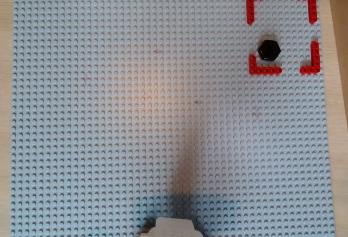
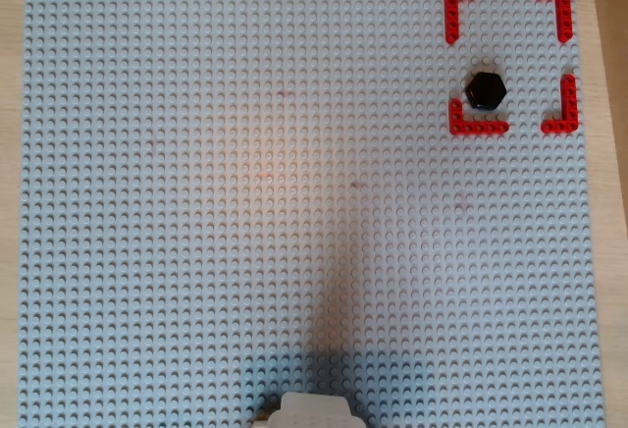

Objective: Grab the Lego and store it in red box

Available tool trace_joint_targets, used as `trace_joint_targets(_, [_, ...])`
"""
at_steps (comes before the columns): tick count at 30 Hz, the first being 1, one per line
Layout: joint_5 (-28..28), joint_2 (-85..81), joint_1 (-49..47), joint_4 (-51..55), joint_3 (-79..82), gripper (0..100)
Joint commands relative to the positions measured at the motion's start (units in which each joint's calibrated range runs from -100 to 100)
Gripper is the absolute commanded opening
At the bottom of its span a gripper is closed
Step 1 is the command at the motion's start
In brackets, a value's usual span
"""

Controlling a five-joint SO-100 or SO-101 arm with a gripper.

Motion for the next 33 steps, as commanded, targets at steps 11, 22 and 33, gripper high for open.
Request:
trace_joint_targets(11, [0.1, -0.6, 0.1, 0.2, 5.6, 1])
trace_joint_targets(22, [0.1, -0.5, -0.2, 0.1, 5.9, 1])
trace_joint_targets(33, [0.1, -0.5, -0.2, 0.1, 5.9, 1])
